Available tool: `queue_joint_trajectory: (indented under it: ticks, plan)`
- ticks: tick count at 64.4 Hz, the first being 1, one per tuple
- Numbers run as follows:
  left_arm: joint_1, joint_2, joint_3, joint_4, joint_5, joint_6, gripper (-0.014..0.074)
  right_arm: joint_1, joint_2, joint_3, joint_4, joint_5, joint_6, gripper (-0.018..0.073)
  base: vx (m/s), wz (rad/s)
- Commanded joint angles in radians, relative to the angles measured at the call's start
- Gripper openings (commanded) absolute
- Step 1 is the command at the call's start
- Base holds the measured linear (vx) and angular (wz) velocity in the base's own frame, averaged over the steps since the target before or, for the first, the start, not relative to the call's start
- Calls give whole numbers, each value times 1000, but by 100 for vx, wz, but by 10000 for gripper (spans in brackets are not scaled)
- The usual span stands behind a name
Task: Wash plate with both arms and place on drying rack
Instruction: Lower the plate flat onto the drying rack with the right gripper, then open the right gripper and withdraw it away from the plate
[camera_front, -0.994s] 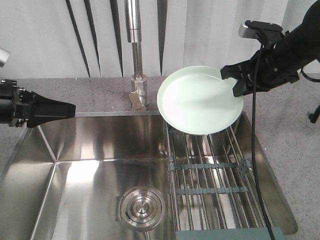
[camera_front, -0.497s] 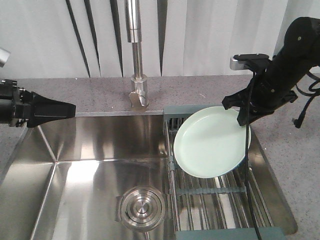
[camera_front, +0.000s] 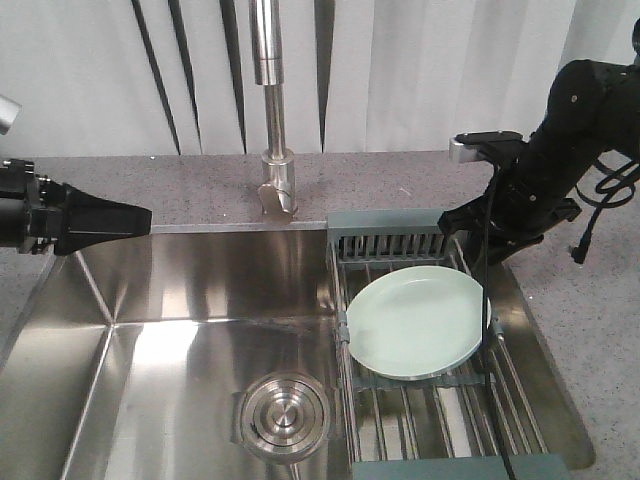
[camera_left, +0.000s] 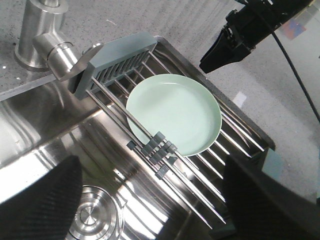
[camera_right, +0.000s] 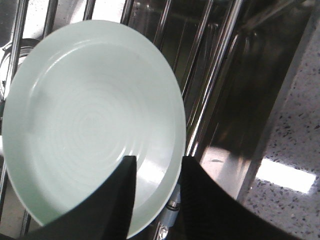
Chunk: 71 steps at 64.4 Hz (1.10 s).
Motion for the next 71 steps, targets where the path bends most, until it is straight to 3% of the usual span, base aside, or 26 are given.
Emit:
queue_joint_trajectory:
  ticks: [1,9,24,44,71]
  plan:
    - [0,-41,-20,-69,42,0,556,-3,-44,-28,10,-7,-19,295,0,0]
    - [0,-41,-20,-69,42,0,556,-3,-47,-28,29,-14,-38,325,0,0]
    - [0,-41,-20,-69,42,0,556,-2,-91,-5,153,-68,-92,323,0,0]
    - [0,-41,-20,-69,42,0,556,-2,-357,347,5,-415,-35,323,0,0]
    - [0,-41,-20,-69,42,0,556,-2,-850,762,-9,-753,-70,323,0,0]
